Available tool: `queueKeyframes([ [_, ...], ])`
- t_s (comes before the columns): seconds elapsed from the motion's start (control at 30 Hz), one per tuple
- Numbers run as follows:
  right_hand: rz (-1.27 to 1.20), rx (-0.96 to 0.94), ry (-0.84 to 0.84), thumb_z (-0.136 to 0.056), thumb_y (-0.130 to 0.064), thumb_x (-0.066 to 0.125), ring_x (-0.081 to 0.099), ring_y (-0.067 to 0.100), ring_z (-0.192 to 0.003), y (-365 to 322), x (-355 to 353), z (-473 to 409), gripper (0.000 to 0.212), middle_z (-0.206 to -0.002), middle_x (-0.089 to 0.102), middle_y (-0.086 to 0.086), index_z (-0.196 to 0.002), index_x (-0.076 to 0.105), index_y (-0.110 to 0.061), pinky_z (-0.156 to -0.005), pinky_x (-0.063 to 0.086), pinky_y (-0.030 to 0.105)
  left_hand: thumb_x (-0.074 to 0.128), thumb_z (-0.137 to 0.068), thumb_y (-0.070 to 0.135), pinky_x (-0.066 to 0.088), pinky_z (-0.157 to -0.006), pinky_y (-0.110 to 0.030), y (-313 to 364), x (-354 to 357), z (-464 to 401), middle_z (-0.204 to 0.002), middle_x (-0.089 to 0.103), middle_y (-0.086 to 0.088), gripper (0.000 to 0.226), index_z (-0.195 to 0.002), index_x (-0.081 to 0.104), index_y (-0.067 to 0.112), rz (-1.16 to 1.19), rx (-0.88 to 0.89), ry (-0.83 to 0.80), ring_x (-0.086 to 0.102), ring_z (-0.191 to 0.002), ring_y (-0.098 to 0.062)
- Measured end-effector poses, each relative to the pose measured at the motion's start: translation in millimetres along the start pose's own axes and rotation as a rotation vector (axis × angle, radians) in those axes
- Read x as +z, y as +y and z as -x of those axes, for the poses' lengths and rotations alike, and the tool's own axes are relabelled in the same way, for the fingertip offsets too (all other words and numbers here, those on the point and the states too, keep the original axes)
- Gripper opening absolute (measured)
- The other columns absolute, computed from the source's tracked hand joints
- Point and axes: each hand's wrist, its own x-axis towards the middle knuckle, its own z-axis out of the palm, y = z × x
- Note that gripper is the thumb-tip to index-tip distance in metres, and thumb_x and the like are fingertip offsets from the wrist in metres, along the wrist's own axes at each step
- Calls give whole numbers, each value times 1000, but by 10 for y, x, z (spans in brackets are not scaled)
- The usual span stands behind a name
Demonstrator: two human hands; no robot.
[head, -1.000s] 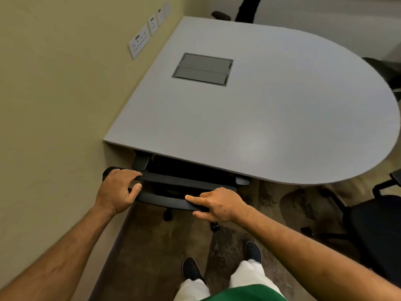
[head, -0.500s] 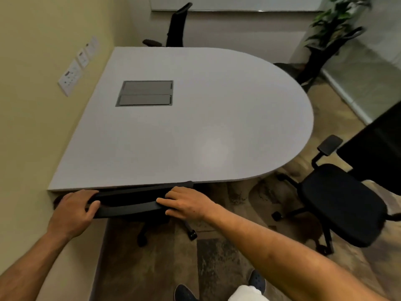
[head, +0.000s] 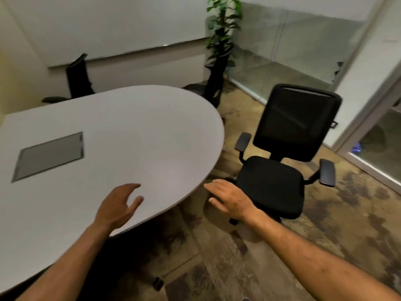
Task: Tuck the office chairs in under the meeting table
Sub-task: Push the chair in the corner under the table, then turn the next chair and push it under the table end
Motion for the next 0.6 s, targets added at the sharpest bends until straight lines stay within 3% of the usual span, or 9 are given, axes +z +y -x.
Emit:
queueKeyframes([
  [0.13,73,229,70,-100,-35,55,42,23,-141,978,-744,645,52,-144,55,6,-146,47,-12,-115,37,40,39,-93,62,29,-115,-43,1261,628,-836,-151,47,-8,71,-147,43,18,45,214,5,37,-142,-28],
  [0.3,157,509,124,-101,-39,53,22,16,-150,1858,-1413,1487,60,-157,40,1,-154,35,-16,-118,24,38,33,-95,62,15,-121,-41,2595,1412,-1520,-162,26,-4,75,-156,27,18,120,383,-45,17,-151,-22],
  [0.43,180,657,151,-101,-44,45,10,8,-149,2355,-1641,1953,63,-161,33,0,-156,28,-19,-119,17,38,30,-97,64,11,-123,-44,3362,1999,-1883,-165,15,1,75,-158,19,22,117,483,-137,6,-152,-15],
  [0.6,162,761,110,-102,-41,48,11,13,-151,3020,-1689,2256,63,-162,29,0,-156,25,-18,-120,15,36,24,-97,67,4,-123,-41,4060,2722,-2264,-166,8,3,75,-158,11,27,93,515,-245,-3,-152,-11],
])
